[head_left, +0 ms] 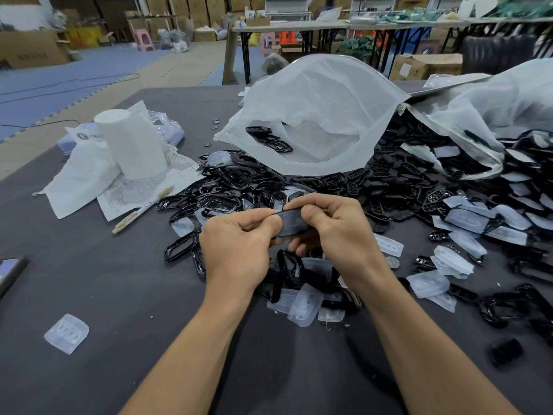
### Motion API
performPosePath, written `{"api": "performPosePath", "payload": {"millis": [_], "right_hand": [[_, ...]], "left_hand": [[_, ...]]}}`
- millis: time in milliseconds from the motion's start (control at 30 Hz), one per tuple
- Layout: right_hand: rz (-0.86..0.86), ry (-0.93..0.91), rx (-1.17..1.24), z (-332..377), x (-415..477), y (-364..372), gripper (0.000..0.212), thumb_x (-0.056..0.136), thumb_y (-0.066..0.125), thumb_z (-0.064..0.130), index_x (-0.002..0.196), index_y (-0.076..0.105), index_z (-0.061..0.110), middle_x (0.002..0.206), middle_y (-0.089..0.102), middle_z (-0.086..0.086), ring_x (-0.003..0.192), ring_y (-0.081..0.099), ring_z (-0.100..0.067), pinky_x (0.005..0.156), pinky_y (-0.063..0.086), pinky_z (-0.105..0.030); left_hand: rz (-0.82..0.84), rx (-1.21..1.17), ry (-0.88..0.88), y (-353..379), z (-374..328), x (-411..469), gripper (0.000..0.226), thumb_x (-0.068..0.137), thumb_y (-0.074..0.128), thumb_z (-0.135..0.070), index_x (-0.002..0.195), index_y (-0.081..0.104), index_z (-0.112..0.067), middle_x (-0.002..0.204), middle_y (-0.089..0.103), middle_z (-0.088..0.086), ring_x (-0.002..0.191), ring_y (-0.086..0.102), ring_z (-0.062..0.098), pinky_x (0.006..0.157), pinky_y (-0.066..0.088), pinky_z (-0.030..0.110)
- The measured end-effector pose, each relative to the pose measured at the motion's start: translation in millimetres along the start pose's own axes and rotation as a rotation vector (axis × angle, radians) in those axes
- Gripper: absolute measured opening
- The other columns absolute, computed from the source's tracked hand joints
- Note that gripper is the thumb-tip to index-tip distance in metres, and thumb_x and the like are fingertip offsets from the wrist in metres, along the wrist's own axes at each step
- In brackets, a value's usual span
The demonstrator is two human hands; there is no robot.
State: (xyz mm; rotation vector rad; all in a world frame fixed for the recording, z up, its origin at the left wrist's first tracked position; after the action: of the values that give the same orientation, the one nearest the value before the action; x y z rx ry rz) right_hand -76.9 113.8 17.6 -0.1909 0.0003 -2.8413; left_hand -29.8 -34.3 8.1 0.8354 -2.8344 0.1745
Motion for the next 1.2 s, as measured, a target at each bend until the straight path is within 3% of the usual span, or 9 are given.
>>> {"api": "performPosePath", "payload": {"millis": [133,300,400,500,600,800,1200], "right_hand": [[0.006,-0.024,-0.113,1.1,-1.3,-0.3,0.027,0.087,0.066,-0.006,0.094,0.077,0.018,0.069,0.074,-0.016,0.058,0.071,-0.031,0.06,0.061,-0.04],[0.002,0.054,0.036,-0.7,2.5,-4.1,0.029,0.087,0.063,-0.019,0.091,0.076,0.007,0.066,0.07,-0.021,0.058,0.067,-0.034,0.054,0.06,-0.037],[-0.014,0.067,0.052,-1.8,3.6,-6.1,0.027,0.086,0.064,-0.02,0.093,0.075,0.003,0.064,0.069,-0.021,0.056,0.066,-0.034,0.054,0.06,-0.037],[-0.017,0.063,0.032,-1.7,4.6,-6.6,0.029,0.084,0.063,-0.02,0.09,0.076,0.006,0.064,0.07,-0.023,0.053,0.066,-0.032,0.052,0.06,-0.036],[-0.016,0.058,-0.007,-2.8,4.9,-5.7,0.033,0.083,0.063,-0.019,0.087,0.077,0.011,0.061,0.069,-0.02,0.052,0.066,-0.031,0.052,0.059,-0.034],[-0.027,0.045,-0.024,-1.1,3.5,-7.1,0.035,0.082,0.063,-0.017,0.087,0.078,0.014,0.064,0.071,-0.02,0.054,0.068,-0.033,0.055,0.059,-0.036],[-0.015,0.06,-0.029,3.3,1.0,-5.5,0.036,0.082,0.059,-0.018,0.087,0.078,0.013,0.065,0.071,-0.015,0.053,0.065,-0.028,0.05,0.054,-0.03]], "left_hand": [[0.025,-0.029,-0.029,0.3,3.3,-0.7,0.021,0.08,0.081,-0.015,0.081,0.084,-0.035,0.071,0.079,-0.002,0.062,0.077,0.019,0.063,0.062,0.03],[0.12,-0.095,-0.104,3.0,0.0,-1.4,0.024,0.087,0.078,-0.002,0.081,0.085,-0.024,0.074,0.079,0.007,0.059,0.075,0.02,0.06,0.06,0.027],[0.213,-0.25,-0.194,2.8,-4.3,-2.4,0.025,0.09,0.068,0.002,0.083,0.085,-0.015,0.076,0.078,0.014,0.059,0.075,0.023,0.058,0.06,0.024],[0.288,-0.271,-0.281,0.7,-4.6,-0.2,0.028,0.072,0.062,-0.007,0.084,0.085,-0.016,0.084,0.079,0.017,0.074,0.079,0.03,0.066,0.062,0.026],[0.31,-0.179,-0.312,-0.4,-0.6,2.1,0.034,0.063,0.057,-0.01,0.079,0.085,-0.02,0.081,0.08,0.013,0.075,0.079,0.025,0.065,0.061,0.026],[0.386,-0.073,-0.28,-1.5,1.4,1.8,0.015,0.075,0.069,-0.011,0.078,0.084,-0.014,0.079,0.079,0.011,0.068,0.074,0.014,0.065,0.059,0.023],[0.34,-0.122,-0.328,0.5,2.5,1.4,0.024,0.084,0.067,0.006,0.073,0.082,-0.009,0.072,0.076,0.012,0.056,0.068,0.013,0.06,0.058,0.024]]}}
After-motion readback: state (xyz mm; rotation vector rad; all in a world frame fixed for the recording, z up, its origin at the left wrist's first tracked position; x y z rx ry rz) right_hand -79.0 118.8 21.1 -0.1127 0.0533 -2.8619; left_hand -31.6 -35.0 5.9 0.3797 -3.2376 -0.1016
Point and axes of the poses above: each hand's wrist, its own x-axis towards the middle knuckle, its own y-axis out of the palm, z = x × y, the point moved 3 cm from there along x, towards the middle knuckle
